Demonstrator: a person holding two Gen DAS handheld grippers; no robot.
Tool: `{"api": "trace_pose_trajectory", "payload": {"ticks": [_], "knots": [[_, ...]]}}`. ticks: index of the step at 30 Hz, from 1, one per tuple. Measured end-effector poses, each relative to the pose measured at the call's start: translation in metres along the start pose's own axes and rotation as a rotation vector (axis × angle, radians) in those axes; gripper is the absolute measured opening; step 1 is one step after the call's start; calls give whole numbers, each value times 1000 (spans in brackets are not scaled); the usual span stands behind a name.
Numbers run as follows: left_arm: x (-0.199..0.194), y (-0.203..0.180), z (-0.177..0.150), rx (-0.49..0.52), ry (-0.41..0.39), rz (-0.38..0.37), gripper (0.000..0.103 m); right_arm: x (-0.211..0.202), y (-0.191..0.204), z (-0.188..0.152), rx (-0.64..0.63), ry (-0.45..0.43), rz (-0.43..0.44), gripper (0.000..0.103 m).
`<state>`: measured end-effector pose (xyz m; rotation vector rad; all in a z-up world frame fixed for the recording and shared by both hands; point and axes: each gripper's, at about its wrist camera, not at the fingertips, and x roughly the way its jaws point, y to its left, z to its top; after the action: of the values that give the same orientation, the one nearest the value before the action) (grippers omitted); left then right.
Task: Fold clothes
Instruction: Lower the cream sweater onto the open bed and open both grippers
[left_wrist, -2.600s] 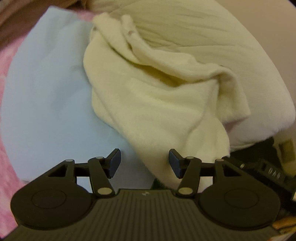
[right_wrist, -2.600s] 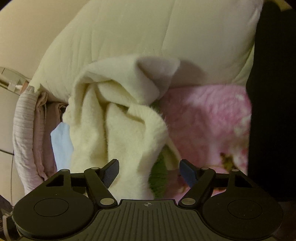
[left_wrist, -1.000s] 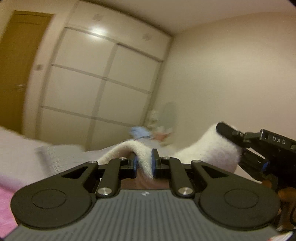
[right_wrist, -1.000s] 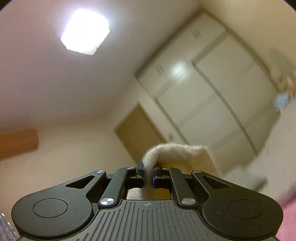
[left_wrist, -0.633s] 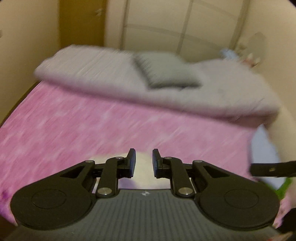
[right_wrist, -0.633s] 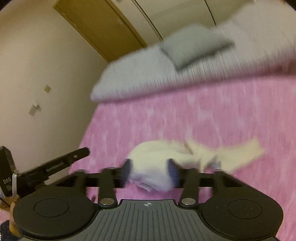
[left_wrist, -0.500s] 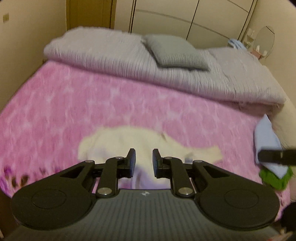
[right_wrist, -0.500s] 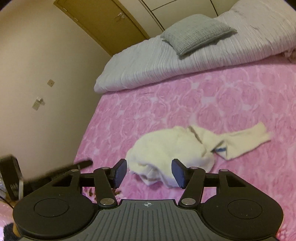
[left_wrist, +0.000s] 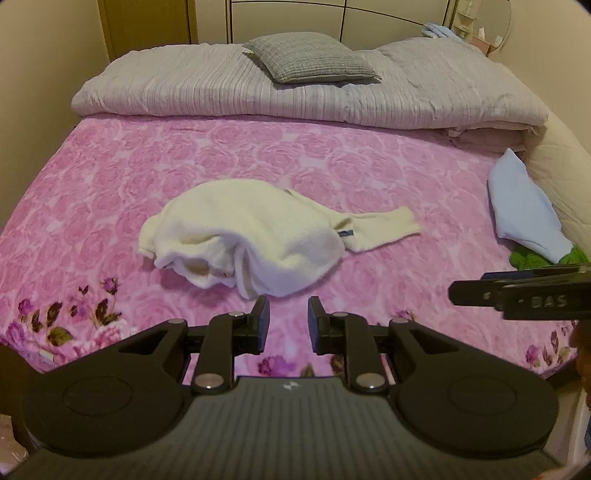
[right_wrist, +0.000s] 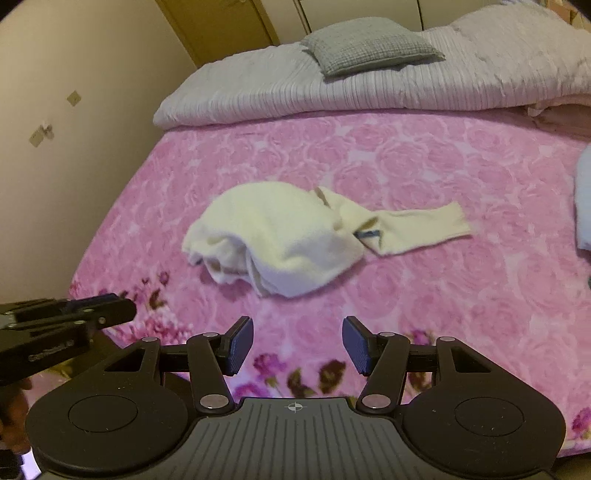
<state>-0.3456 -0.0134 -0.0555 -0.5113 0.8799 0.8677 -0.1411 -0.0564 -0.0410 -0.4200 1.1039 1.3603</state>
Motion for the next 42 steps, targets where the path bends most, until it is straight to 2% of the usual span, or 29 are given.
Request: {"api": "trace_pose_trajectory", "payload": {"ticks": [10,17,28,38,42], "knots": [[-22,-6,-47,-92,-5,117,21,-22,-2,-46,-37,-3,-43,57],[-34,-5,-61,-121,3,166,21,-33,-8,-62,-57,-27,-90,58],[-17,23,-77,-147,22,127,22,-39,-11,-64,-25,-47,-128,57],[17,80,-97,-166,33,70,22,-27,25,-60,-44,-55,-175,58],[34,108,-100,-144,35,63,22,-17,42,-58,-29,-54,-216,58]]}}
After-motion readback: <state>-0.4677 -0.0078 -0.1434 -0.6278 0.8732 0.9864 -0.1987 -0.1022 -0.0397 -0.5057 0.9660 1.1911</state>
